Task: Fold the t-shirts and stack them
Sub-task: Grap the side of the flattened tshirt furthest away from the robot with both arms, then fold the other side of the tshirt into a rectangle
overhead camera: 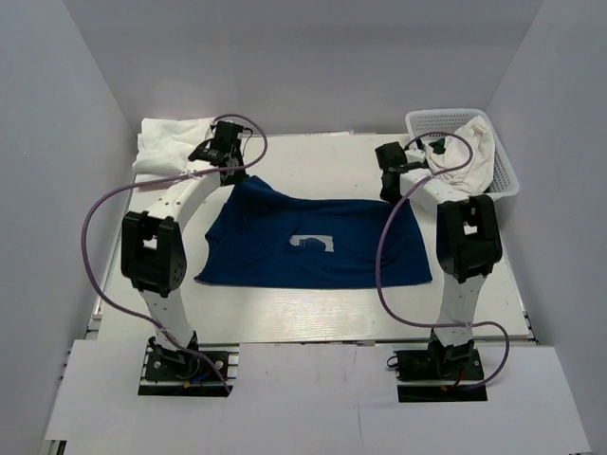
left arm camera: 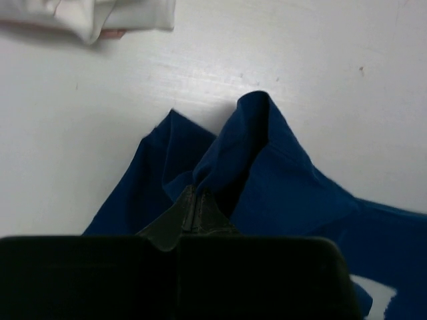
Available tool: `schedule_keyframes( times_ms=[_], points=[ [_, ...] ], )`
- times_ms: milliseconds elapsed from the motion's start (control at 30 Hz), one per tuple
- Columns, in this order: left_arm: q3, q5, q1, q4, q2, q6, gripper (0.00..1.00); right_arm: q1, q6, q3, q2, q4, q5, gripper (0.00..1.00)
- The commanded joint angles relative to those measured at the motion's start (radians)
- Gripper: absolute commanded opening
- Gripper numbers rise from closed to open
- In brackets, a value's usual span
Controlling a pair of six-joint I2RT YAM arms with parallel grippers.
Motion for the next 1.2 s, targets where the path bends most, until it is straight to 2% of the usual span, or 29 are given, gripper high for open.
schedule_keyframes(
  times_ms=[0, 200, 333, 600, 700, 767, 867, 900, 967, 1000, 1067, 1100, 1167],
  points=[
    [-0.102, -0.007, -0.006, 0.021, -0.155, -0.057, 0.00, 0.023, -0.072, -0.084, -0.109, 0.089, 0.039, 0.05],
    [-0.312, -0.021, -0.006, 0.010, -0.334, -0.160, 0.00, 0.051, -0.102, -0.229, -0.227, 0.150, 0.041, 0.04],
    [-0.455, 0.025, -0.006, 0.010, -0.429, -0.205, 0.00, 0.063, -0.102, -0.311, -0.302, 0.171, 0.056, 0.04],
    [-0.712, 0.126, -0.015, -0.013, -0.550, -0.310, 0.00, 0.083, 0.010, -0.481, -0.427, 0.169, 0.097, 0.05],
    [-0.782, 0.178, -0.015, -0.013, -0.551, -0.344, 0.00, 0.093, 0.078, -0.575, -0.488, 0.161, 0.076, 0.21],
    [-0.802, 0.178, -0.015, -0.072, -0.551, -0.358, 0.00, 0.096, 0.111, -0.639, -0.528, 0.152, 0.055, 0.31],
    [-0.802, 0.190, -0.015, -0.164, -0.551, -0.369, 0.45, 0.097, 0.194, -0.697, -0.601, 0.074, 0.048, 0.56],
    [-0.793, 0.203, -0.015, -0.225, -0.551, -0.351, 0.67, 0.097, 0.205, -0.716, -0.621, 0.030, 0.062, 0.66],
    [-0.793, 0.224, -0.015, -0.276, -0.572, -0.338, 0.93, 0.093, 0.225, -0.750, -0.705, -0.018, 0.077, 0.73],
    [-0.782, 0.224, -0.015, -0.312, -0.581, -0.315, 1.00, 0.093, 0.228, -0.765, -0.729, -0.033, 0.096, 0.78],
    [-0.753, 0.221, -0.015, -0.338, -0.593, -0.315, 1.00, 0.091, 0.215, -0.771, -0.802, -0.038, 0.122, 0.84],
    [-0.733, 0.209, -0.015, -0.326, -0.593, -0.306, 1.00, 0.094, 0.195, -0.767, -0.818, 0.014, 0.128, 0.90],
    [-0.707, 0.200, -0.005, -0.280, -0.593, -0.292, 1.00, 0.093, 0.104, -0.755, -0.839, 0.061, 0.122, 0.90]
  ],
)
